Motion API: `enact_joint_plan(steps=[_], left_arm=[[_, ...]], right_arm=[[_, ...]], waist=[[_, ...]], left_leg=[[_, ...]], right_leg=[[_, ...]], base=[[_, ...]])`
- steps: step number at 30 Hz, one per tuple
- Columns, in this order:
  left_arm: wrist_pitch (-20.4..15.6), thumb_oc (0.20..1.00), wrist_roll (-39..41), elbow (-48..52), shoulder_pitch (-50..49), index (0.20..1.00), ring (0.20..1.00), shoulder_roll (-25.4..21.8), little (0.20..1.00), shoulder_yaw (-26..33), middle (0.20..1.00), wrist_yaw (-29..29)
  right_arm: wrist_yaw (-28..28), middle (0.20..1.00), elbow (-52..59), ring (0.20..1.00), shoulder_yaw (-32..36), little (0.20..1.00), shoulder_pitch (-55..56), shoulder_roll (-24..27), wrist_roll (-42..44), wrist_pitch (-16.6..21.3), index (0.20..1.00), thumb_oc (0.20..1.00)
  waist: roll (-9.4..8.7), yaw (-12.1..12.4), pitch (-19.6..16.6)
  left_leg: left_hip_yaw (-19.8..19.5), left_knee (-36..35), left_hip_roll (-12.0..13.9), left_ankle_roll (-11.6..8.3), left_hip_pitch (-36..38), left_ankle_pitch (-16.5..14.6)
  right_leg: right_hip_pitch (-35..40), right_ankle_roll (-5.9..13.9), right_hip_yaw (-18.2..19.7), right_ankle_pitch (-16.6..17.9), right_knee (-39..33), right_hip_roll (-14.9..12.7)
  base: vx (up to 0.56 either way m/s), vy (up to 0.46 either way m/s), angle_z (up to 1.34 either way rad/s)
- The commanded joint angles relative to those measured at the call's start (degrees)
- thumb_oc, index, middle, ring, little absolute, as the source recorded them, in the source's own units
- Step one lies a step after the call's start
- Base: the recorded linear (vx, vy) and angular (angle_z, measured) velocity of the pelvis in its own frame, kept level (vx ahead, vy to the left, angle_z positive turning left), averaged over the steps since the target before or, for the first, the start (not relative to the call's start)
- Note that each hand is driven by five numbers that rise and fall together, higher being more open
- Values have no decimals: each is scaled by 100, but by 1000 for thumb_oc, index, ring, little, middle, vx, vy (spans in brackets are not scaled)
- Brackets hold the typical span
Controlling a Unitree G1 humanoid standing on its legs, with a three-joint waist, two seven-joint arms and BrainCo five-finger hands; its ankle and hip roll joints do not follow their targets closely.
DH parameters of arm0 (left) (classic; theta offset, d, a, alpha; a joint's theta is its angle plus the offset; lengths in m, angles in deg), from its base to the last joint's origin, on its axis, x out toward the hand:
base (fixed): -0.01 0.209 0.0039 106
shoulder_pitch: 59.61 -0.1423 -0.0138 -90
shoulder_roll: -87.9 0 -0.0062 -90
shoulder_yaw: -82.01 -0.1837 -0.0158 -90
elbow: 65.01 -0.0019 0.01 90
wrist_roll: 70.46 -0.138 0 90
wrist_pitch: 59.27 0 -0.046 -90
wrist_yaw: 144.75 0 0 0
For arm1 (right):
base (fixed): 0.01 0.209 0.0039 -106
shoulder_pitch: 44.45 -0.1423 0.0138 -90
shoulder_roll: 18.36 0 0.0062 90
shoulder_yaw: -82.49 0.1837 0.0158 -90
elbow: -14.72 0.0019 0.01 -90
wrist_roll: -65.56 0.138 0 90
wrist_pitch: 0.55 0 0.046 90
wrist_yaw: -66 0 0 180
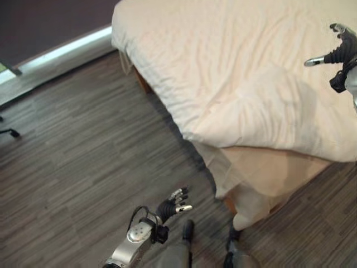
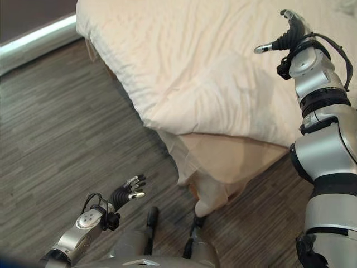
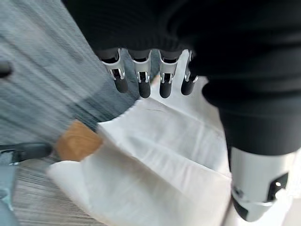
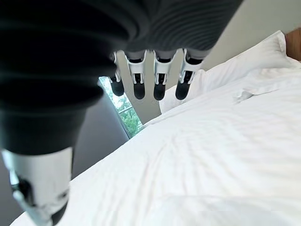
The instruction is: Making the bed.
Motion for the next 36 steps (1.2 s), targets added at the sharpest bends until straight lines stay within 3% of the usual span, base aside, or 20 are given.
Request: enact_joint_plan(steps=[1,5,13,19,20,21,25,32,36], left_arm=[[-251,1000,258,683,314,1000,1000,-273,1000,-176,1000,52],[-282,1000,337,986,265,1000,1000,-291,1000,-91,1000,107],[-404,1000,597,1543,104,1000,1000,-219,1000,114,1000,210],[-433,1000,517,1621,363,1000,1000,1,1000,-59,1000,222],[-440,1000,535,1598,383,1000,1000,55,1000,-78,1000,225],[-445,1000,533,1569,425,1000,1000,105,1000,-102,1000,233],[-503,1000,455,1495,540,1000,1000,235,1000,-57,1000,294],[-628,1000,42,1110,571,1000,1000,354,1000,312,1000,667],[-634,1000,-98,835,647,1000,1000,300,1000,432,1000,797]], right_arm=[[104,1000,-394,1000,-694,1000,-1146,345,-73,22,1000,1000],[147,1000,-733,1000,-672,1000,-1244,437,-157,-37,1000,1000],[242,1000,-918,1000,-810,1000,-1347,1393,-153,-56,1000,1000],[175,1000,-1010,1000,-266,1000,-318,1493,-262,-30,1000,1000],[131,733,-996,733,-122,733,8,1471,-283,-29,733,733],[111,200,-981,200,31,200,386,1412,-373,-27,200,200],[130,200,-363,200,551,200,1833,1192,-576,127,200,200],[5,200,2456,200,1140,200,5143,346,-1511,275,200,200],[-172,200,2642,200,1844,200,7026,-513,-1715,183,200,200]], waist=[[131,198,296],[256,324,431],[586,562,742],[694,604,900],[688,598,922],[682,586,962],[681,427,1051],[320,-207,1257],[149,-576,1192]], left_leg=[[-81,-139,-79,-177,-272,467],[-232,-139,-112,-210,-580,550],[-537,-139,-210,-336,-1595,809],[-570,-139,-235,-366,-1928,874],[-550,-139,-230,-358,-1896,870],[-553,-139,-236,-343,-1842,862],[-556,-139,-269,-294,-1659,816],[-371,-139,-228,-213,-1162,622],[-270,-139,-190,-154,-783,467]], right_leg=[[330,385,142,-22,71,55],[56,381,164,4,71,64],[-875,413,188,137,71,98],[-1215,449,338,185,71,165],[-1193,447,368,182,71,166],[-1153,441,395,173,71,168],[-1010,431,422,151,71,139],[-653,400,548,132,71,159],[-330,409,593,80,71,133]], base=[[-55,-30,16],[-54,-30,10],[-46,-42,13],[3,5,2],[38,21,-4],[37,23,-5],[27,47,-6],[32,47,-13],[63,45,-13]])
